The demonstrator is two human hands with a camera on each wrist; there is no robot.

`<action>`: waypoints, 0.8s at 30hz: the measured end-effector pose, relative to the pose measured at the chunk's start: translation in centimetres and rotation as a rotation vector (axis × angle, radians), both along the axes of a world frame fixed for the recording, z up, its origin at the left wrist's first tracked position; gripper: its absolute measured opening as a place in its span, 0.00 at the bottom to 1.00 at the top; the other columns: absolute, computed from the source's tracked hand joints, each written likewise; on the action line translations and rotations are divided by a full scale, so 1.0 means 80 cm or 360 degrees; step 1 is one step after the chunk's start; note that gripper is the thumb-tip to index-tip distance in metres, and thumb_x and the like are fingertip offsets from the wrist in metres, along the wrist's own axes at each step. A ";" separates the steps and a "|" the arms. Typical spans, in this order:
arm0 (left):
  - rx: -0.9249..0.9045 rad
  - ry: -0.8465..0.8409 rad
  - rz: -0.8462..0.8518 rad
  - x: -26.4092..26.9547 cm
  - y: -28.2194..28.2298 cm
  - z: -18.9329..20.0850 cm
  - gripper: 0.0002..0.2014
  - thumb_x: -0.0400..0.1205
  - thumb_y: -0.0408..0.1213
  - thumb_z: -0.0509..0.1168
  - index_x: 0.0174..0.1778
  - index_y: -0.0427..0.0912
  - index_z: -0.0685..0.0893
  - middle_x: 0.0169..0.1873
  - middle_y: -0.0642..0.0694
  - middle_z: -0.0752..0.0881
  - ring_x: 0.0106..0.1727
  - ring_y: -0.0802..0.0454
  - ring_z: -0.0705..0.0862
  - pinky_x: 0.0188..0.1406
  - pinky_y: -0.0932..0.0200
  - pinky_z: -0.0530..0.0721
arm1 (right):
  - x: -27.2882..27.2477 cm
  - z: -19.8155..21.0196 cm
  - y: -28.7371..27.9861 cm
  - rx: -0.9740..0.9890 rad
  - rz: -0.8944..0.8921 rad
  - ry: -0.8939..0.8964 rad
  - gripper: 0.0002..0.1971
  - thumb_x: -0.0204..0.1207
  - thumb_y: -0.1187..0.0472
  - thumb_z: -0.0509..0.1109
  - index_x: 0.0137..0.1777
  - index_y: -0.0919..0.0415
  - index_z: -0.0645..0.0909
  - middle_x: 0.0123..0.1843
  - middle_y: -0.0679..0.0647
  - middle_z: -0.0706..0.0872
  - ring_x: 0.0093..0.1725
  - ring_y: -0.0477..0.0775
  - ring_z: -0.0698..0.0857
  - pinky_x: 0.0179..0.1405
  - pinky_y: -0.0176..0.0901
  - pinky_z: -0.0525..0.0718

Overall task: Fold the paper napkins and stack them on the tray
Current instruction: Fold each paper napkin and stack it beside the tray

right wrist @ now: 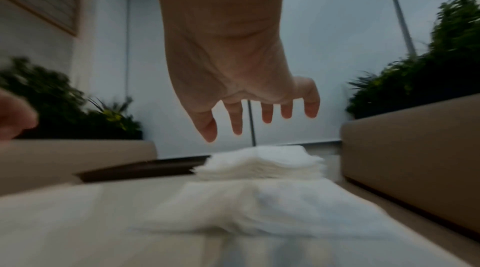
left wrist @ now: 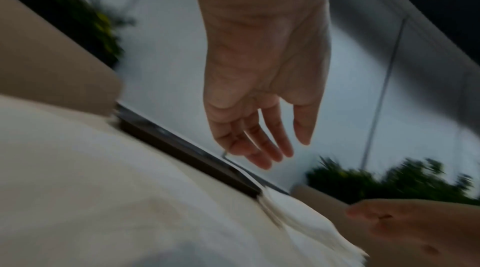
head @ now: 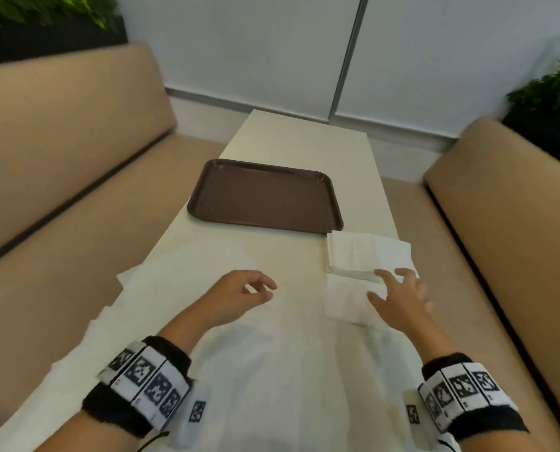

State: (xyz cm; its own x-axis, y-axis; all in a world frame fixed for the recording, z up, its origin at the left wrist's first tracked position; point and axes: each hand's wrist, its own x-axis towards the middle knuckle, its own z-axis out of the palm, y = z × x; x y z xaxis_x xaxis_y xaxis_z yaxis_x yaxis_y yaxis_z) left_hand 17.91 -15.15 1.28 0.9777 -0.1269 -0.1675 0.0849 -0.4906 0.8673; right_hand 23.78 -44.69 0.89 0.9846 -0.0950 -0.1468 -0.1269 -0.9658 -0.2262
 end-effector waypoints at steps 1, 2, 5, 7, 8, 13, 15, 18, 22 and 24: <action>-0.0025 0.0022 0.0085 -0.023 0.031 0.000 0.06 0.82 0.41 0.66 0.51 0.53 0.87 0.47 0.52 0.85 0.39 0.56 0.81 0.38 0.67 0.78 | -0.004 0.009 0.022 0.0047 0.0128 0.0015 0.24 0.81 0.46 0.63 0.77 0.44 0.67 0.79 0.55 0.61 0.78 0.63 0.58 0.75 0.63 0.62; -0.0057 0.0044 0.0186 -0.047 0.060 -0.002 0.06 0.82 0.41 0.66 0.51 0.54 0.87 0.47 0.51 0.85 0.40 0.55 0.83 0.38 0.67 0.78 | -0.008 0.016 0.045 0.0102 0.0263 0.0054 0.23 0.81 0.47 0.64 0.76 0.44 0.69 0.78 0.53 0.64 0.78 0.62 0.60 0.73 0.62 0.64; -0.0146 0.0093 0.0510 -0.115 0.134 -0.016 0.07 0.82 0.37 0.65 0.49 0.53 0.88 0.47 0.45 0.85 0.40 0.52 0.84 0.39 0.63 0.78 | -0.018 0.019 0.111 0.0294 0.0664 0.0239 0.22 0.81 0.47 0.65 0.74 0.46 0.72 0.74 0.51 0.72 0.76 0.58 0.66 0.75 0.58 0.66; -0.0206 0.0109 0.0679 -0.156 0.169 -0.025 0.10 0.82 0.35 0.66 0.45 0.56 0.89 0.46 0.45 0.86 0.41 0.49 0.85 0.41 0.59 0.79 | -0.023 0.007 0.151 0.0363 0.0832 0.0364 0.24 0.80 0.48 0.66 0.75 0.50 0.71 0.72 0.52 0.74 0.73 0.55 0.70 0.74 0.50 0.69; -0.0231 0.0111 0.0755 -0.173 0.182 -0.030 0.12 0.82 0.35 0.66 0.43 0.58 0.90 0.45 0.48 0.87 0.42 0.48 0.85 0.42 0.57 0.79 | -0.024 0.001 0.170 0.0360 0.0867 0.0420 0.26 0.80 0.47 0.66 0.76 0.53 0.70 0.73 0.53 0.74 0.72 0.55 0.72 0.72 0.46 0.70; -0.0307 0.0049 0.1007 -0.223 0.219 -0.048 0.11 0.82 0.32 0.64 0.45 0.54 0.88 0.46 0.42 0.88 0.43 0.44 0.84 0.44 0.53 0.78 | -0.016 -0.029 0.245 0.0137 0.0803 0.0538 0.42 0.73 0.37 0.69 0.80 0.61 0.62 0.77 0.59 0.69 0.75 0.61 0.69 0.73 0.51 0.70; -0.0344 0.0046 0.1027 -0.233 0.225 -0.051 0.11 0.82 0.30 0.63 0.46 0.51 0.88 0.46 0.39 0.87 0.43 0.43 0.83 0.42 0.53 0.77 | -0.017 -0.034 0.261 0.0120 0.0860 0.0524 0.47 0.68 0.37 0.74 0.81 0.57 0.59 0.79 0.58 0.65 0.77 0.61 0.65 0.75 0.56 0.67; -0.0388 0.0021 0.1052 -0.241 0.230 -0.053 0.16 0.82 0.29 0.63 0.41 0.54 0.91 0.39 0.48 0.89 0.42 0.43 0.83 0.41 0.54 0.77 | -0.021 -0.045 0.274 0.0054 0.1182 0.0527 0.47 0.67 0.51 0.80 0.82 0.48 0.55 0.82 0.52 0.58 0.79 0.59 0.61 0.77 0.60 0.64; -0.0411 -0.0003 0.1013 -0.243 0.227 -0.049 0.19 0.82 0.30 0.63 0.41 0.62 0.90 0.36 0.55 0.89 0.41 0.47 0.84 0.43 0.54 0.78 | -0.022 -0.058 0.282 -0.0094 0.1309 0.0366 0.34 0.75 0.65 0.68 0.80 0.49 0.62 0.79 0.52 0.65 0.75 0.59 0.68 0.72 0.57 0.72; -0.0464 -0.0012 0.0978 -0.240 0.222 -0.043 0.15 0.81 0.31 0.67 0.41 0.59 0.91 0.36 0.54 0.89 0.37 0.55 0.85 0.41 0.60 0.80 | -0.022 -0.061 0.284 -0.0062 0.1283 0.0228 0.27 0.78 0.69 0.60 0.77 0.51 0.70 0.77 0.53 0.72 0.73 0.59 0.73 0.70 0.53 0.74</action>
